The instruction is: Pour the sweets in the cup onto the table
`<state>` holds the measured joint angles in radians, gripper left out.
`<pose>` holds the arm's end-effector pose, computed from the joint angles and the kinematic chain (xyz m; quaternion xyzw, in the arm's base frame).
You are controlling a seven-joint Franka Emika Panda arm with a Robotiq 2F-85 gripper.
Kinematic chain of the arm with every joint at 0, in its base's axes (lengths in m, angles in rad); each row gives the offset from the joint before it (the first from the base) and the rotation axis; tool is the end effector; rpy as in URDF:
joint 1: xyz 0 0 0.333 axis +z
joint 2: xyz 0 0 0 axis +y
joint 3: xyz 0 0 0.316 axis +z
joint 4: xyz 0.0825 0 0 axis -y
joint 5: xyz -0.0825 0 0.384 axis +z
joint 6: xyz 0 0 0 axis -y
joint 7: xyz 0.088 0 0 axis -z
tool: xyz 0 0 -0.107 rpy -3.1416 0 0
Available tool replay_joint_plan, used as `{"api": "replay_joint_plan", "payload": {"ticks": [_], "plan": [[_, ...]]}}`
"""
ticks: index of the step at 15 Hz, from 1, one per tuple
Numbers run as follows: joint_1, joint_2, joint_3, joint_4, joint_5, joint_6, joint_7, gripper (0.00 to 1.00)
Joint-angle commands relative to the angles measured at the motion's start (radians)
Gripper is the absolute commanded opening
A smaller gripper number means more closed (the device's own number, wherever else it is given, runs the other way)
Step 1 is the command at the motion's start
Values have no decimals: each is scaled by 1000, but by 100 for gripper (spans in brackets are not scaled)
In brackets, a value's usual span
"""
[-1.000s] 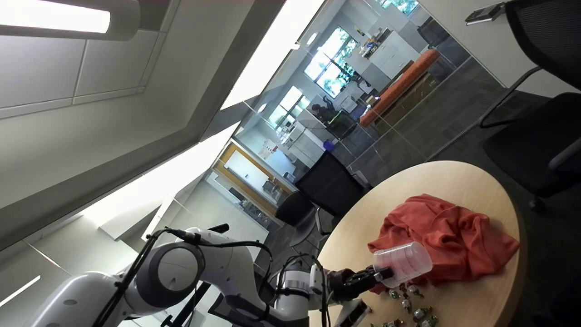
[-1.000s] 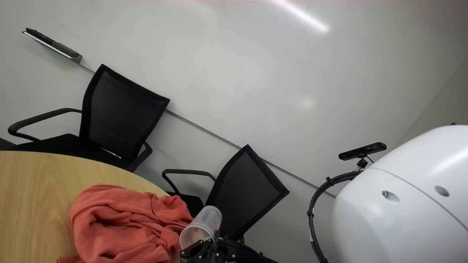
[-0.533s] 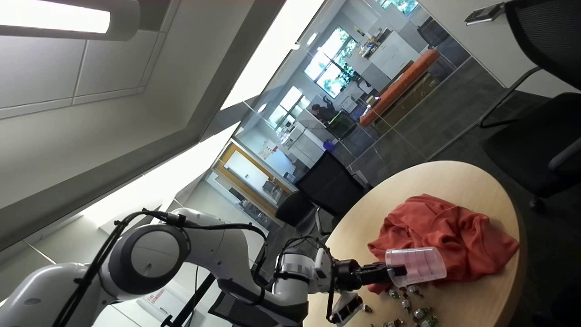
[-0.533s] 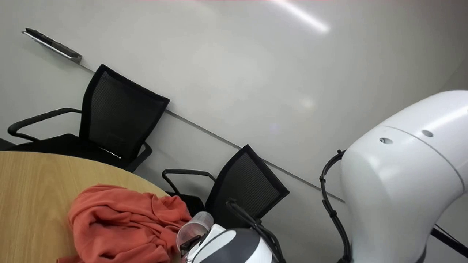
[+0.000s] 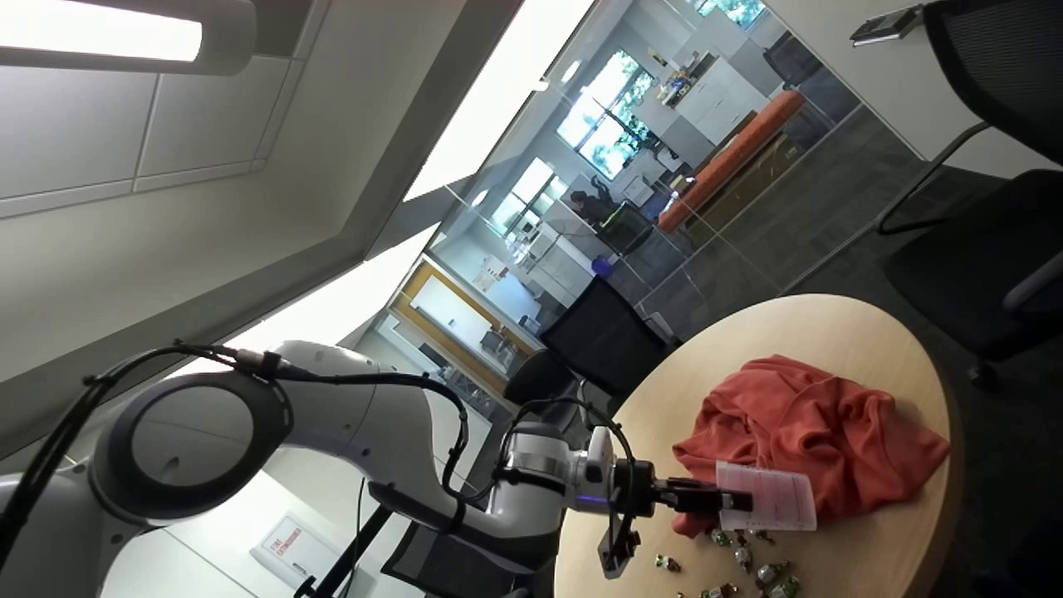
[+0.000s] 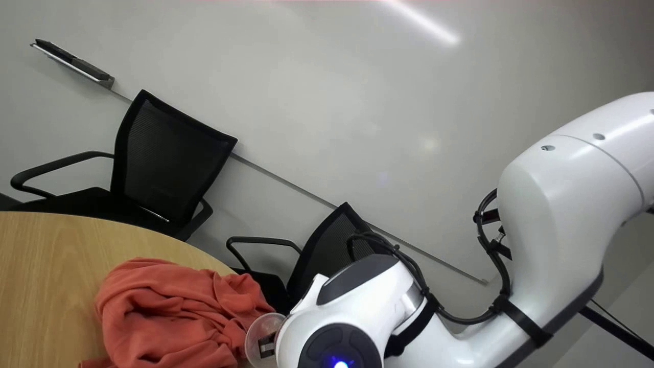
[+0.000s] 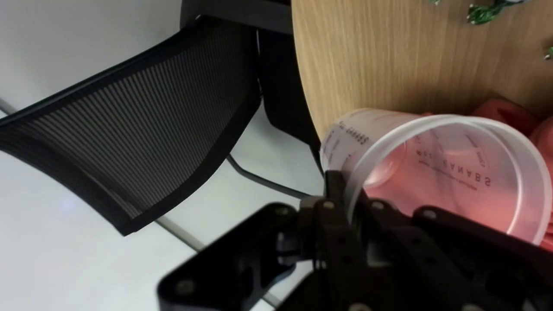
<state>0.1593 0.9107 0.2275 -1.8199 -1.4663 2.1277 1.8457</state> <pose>0.5521 0.1825 0.0247 0.8989 -0.1488 0.2485 0.3288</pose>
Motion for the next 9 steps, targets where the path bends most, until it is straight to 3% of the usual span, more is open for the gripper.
{"api": "replay_joint_plan", "payload": {"ticks": [1,6,9], "plan": [[-75,-119,6,-127,86,166,-109,1],[-127,-195,-23,-218,249,349,-266,1],[-123,-212,-53,-249,341,439,-329,1]]}}
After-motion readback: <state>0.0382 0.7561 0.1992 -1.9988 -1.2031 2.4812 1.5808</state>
